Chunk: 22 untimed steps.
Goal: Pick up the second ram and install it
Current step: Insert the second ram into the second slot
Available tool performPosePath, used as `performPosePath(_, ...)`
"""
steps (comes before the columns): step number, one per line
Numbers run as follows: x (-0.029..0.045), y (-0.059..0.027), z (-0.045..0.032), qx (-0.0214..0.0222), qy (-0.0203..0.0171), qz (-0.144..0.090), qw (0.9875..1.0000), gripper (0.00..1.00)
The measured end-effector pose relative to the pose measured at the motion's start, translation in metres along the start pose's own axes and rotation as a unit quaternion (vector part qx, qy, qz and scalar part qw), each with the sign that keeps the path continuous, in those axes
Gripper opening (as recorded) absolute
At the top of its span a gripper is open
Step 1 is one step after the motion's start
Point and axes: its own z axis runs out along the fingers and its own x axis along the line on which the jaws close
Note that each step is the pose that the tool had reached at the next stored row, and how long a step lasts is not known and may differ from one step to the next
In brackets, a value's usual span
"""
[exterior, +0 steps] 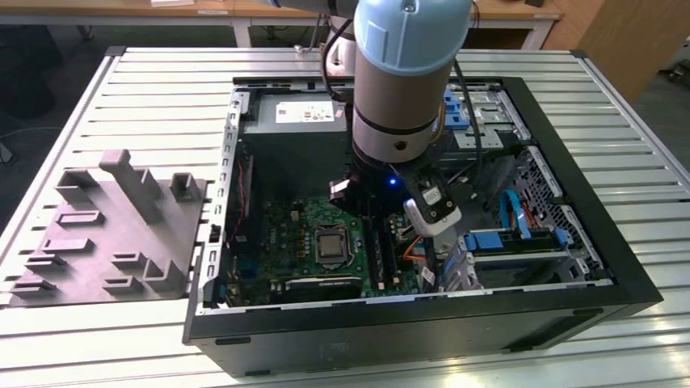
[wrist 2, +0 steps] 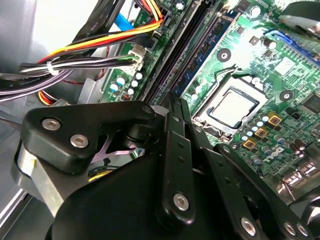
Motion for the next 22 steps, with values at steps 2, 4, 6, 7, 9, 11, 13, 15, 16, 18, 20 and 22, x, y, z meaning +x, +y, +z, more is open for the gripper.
performPosePath(2, 0.0000, 0.0003, 0.0000, 0.0001, 0.0000, 0.000, 1.0000, 0.11)
performPosePath(4, 0.0000, 0.0004, -0.0001, 0.0002, 0.0001, 0.000, 1.0000, 0.11)
performPosePath(6, 0.0000, 0.0004, -0.0001, 0.0002, 0.0001, 0.000, 1.0000, 0.11)
performPosePath(7, 0.0001, 0.0005, 0.0005, 0.0001, 0.0000, 0.000, 1.0000, 0.11)
performPosePath(9, 0.0002, 0.0003, 0.0015, 0.0002, 0.0001, 0.000, 1.0000, 0.11)
performPosePath(11, 0.0003, 0.0003, 0.0022, 0.0002, 0.0001, 0.000, 1.0000, 0.11)
performPosePath(13, 0.0004, 0.0002, 0.0036, 0.0000, 0.0001, 0.000, 1.0000, 0.11)
performPosePath(15, 0.0006, 0.0001, 0.0046, 0.0005, 0.0002, 0.000, 1.0000, 0.11)
performPosePath(16, 0.0006, 0.0000, 0.0050, 0.0005, 0.0002, 0.000, 1.0000, 0.11)
performPosePath(18, 0.0006, 0.0000, 0.0056, 0.0001, 0.0000, 0.000, 1.0000, 0.11)
performPosePath(20, 0.0006, 0.0000, 0.0055, 0.0001, 0.0001, 0.000, 1.0000, 0.11)
performPosePath(22, 0.0006, 0.0000, 0.0055, 0.0002, 0.0001, 0.000, 1.0000, 0.11)
